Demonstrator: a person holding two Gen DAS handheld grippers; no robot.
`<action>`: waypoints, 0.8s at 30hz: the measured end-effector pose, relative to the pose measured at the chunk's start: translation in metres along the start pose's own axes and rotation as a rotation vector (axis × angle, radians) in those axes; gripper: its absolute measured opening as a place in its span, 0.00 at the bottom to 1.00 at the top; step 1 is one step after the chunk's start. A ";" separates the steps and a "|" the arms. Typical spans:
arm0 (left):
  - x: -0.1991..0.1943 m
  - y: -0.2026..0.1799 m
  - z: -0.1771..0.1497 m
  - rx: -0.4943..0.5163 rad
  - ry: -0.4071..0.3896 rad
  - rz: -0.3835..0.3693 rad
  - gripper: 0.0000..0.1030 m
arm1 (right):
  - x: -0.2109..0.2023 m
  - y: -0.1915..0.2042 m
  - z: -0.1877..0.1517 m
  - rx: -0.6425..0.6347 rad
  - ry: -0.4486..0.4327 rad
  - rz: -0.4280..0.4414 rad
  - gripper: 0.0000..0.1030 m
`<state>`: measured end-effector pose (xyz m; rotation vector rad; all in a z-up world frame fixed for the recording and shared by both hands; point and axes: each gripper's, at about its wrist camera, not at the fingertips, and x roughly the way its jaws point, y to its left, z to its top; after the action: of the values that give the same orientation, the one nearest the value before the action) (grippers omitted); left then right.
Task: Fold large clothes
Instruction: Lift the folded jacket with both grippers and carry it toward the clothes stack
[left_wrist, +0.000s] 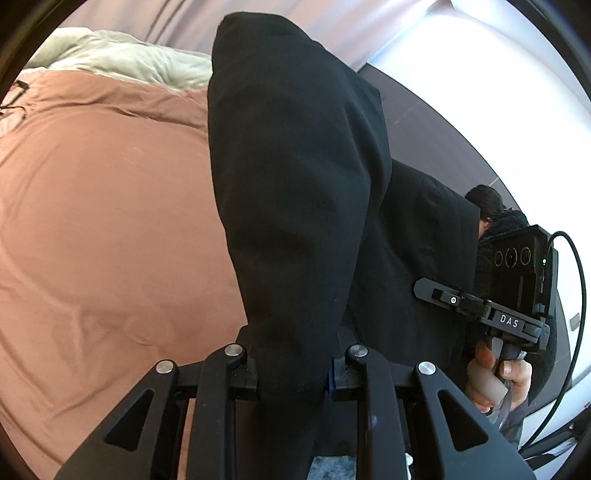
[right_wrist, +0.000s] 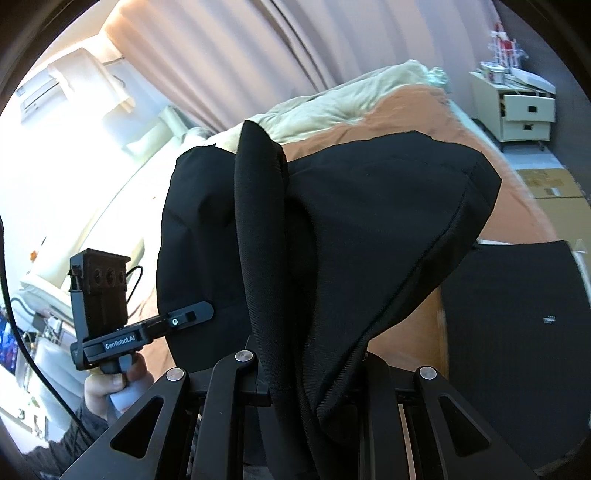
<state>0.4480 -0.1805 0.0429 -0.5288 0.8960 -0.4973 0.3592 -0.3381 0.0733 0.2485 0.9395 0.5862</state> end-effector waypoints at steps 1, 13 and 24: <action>0.007 -0.006 -0.001 -0.002 0.007 -0.006 0.22 | -0.006 -0.008 0.001 0.005 0.005 -0.010 0.18; 0.103 -0.048 -0.001 -0.046 0.087 -0.025 0.22 | -0.037 -0.098 0.019 0.048 0.094 -0.112 0.18; 0.154 -0.091 0.017 -0.048 0.147 0.022 0.22 | -0.053 -0.163 0.033 0.094 0.159 -0.187 0.18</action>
<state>0.5273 -0.3394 0.0171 -0.5305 1.0549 -0.5002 0.4215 -0.5002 0.0556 0.1973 1.1319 0.3937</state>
